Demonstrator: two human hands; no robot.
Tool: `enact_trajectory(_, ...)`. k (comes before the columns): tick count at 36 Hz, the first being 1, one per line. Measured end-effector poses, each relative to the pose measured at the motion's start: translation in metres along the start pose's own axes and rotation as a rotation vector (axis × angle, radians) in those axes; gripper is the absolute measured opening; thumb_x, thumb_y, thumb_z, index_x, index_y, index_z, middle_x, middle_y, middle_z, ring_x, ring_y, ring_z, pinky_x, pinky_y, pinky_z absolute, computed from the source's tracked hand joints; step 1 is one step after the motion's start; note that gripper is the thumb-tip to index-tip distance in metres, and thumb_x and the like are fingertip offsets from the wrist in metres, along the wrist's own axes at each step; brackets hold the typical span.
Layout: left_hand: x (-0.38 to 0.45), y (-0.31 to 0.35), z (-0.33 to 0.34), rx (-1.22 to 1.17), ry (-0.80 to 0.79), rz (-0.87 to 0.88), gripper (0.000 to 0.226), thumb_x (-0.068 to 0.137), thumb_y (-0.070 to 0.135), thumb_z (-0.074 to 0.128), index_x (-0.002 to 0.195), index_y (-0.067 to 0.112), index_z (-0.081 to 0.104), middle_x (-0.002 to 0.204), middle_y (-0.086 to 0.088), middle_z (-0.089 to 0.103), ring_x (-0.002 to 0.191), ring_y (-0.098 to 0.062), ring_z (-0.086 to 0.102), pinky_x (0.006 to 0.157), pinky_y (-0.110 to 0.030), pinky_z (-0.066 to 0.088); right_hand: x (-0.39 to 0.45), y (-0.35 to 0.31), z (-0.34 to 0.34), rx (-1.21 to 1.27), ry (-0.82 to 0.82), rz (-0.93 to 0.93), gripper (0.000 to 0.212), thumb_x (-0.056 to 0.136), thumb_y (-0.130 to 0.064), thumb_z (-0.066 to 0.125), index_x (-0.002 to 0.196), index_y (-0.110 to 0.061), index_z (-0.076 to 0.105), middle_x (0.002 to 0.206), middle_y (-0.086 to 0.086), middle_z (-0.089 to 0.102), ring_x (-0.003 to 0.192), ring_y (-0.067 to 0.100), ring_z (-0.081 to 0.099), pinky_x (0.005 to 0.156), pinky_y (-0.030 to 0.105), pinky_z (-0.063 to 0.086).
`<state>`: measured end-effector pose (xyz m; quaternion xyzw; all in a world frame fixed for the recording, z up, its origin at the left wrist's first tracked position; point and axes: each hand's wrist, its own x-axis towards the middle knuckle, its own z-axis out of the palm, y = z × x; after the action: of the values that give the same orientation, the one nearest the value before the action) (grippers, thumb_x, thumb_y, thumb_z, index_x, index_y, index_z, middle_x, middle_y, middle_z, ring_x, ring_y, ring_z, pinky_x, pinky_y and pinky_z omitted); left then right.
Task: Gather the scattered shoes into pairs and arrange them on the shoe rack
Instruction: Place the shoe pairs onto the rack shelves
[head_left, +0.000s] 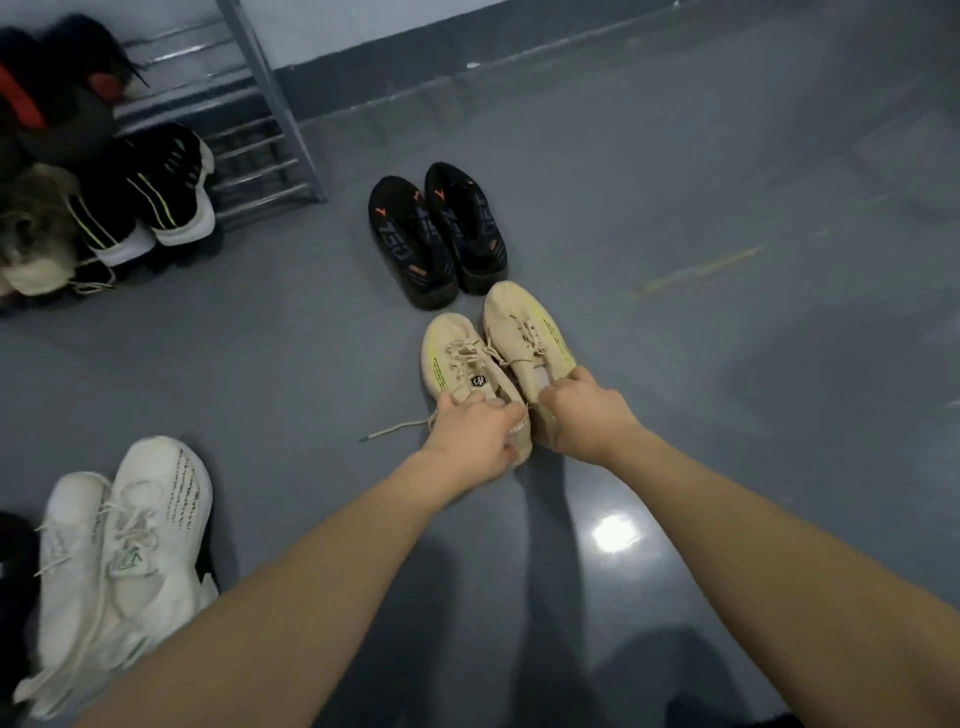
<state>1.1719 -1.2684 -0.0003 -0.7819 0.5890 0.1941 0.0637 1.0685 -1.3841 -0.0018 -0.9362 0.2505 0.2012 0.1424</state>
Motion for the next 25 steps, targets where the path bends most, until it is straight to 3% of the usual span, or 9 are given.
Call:
enact_trajectory(7,-0.019,0.005,-0.068,0.017,0.059,-0.015,0.031,0.088,0.038,0.051,0.112,0.019,0.047,0.115,-0.001,0.053,0.115,-0.026,0.044,0.092,-0.045,0.030,-0.020,-0.014,-0.057,-0.039,0.120,0.006,0.031,0.088,-0.027,0.054,0.113,-0.008,0.050,0.111,0.011,0.055,0.116,0.029,0.038,0.067,0.036,0.038)
enact_trajectory(13,-0.033,-0.001,-0.121,0.065,0.156,-0.068,0.034,0.087,0.035,0.052,0.116,0.019,0.044,0.118,-0.004,0.046,0.116,-0.026,0.040,0.084,-0.041,0.037,-0.025,-0.026,-0.107,-0.076,0.246,-0.039,0.025,0.090,-0.026,0.053,0.109,-0.010,0.047,0.111,0.009,0.053,0.115,0.029,0.037,0.063,0.035,0.037)
enact_trajectory(21,-0.062,-0.035,-0.190,0.055,0.249,-0.176,0.042,0.085,0.023,0.060,0.121,0.014,0.042,0.121,-0.005,0.039,0.115,-0.025,0.038,0.067,-0.032,0.036,-0.009,-0.064,-0.178,-0.054,0.331,-0.241,0.022,0.089,-0.030,0.054,0.103,-0.016,0.044,0.105,0.005,0.054,0.109,0.028,0.039,0.061,0.034,0.036)
enact_trajectory(25,-0.080,-0.067,-0.213,0.072,0.230,-0.259,0.040,0.084,0.025,0.063,0.117,0.012,0.045,0.119,-0.006,0.038,0.117,-0.025,0.035,0.069,-0.034,0.039,0.002,-0.097,-0.211,-0.043,0.347,-0.350,0.020,0.085,-0.027,0.055,0.096,-0.017,0.041,0.103,0.005,0.053,0.105,0.028,0.039,0.061,0.035,0.036)
